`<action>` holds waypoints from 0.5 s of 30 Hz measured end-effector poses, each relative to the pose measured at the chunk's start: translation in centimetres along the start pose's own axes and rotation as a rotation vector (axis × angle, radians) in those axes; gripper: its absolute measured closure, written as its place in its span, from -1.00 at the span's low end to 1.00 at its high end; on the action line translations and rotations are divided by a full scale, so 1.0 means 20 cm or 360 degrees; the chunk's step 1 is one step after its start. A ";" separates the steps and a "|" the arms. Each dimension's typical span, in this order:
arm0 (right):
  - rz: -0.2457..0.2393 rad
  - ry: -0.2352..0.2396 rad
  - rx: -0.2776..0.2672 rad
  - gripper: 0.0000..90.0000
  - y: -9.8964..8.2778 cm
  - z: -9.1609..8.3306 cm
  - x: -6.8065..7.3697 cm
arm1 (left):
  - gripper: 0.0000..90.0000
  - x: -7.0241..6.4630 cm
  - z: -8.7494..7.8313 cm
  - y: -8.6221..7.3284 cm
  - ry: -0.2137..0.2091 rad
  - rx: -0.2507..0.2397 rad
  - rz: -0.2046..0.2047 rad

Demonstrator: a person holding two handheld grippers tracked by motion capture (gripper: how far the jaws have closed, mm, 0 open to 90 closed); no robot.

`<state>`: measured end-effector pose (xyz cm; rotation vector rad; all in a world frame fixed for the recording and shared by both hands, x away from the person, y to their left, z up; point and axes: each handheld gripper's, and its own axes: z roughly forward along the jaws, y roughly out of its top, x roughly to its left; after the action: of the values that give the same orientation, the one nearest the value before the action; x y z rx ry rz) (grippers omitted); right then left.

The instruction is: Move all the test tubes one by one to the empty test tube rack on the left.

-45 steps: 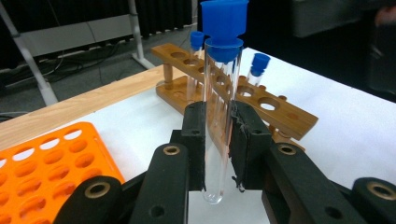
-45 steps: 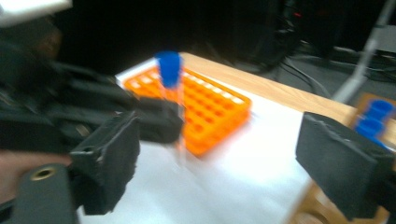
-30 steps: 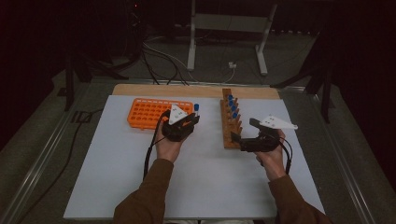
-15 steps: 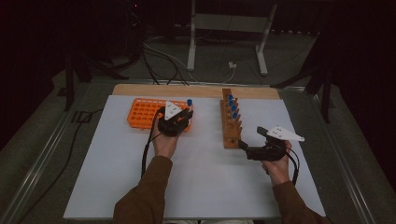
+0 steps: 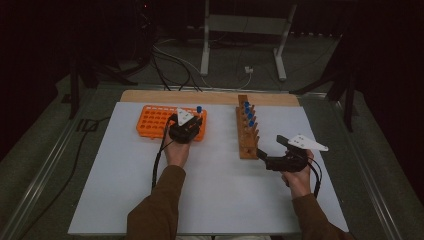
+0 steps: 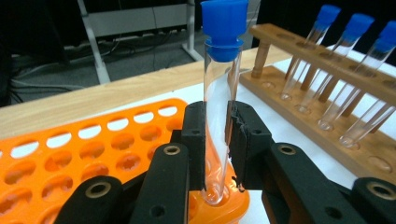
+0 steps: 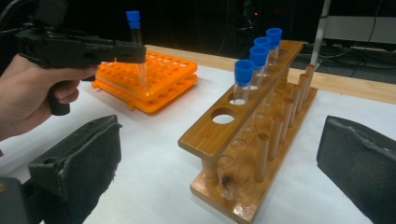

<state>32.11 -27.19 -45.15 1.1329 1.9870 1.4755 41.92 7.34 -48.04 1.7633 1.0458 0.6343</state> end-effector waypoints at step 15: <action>-0.0009 0.0004 0.0009 -0.98 -0.01 0.00 0.00 | 0.73 -0.01 0.05 -0.07 0.0001 0.0100 0.0039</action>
<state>32.15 -27.22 -45.35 1.1272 1.9958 1.4702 41.97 7.02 -49.77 1.8329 1.0561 0.6229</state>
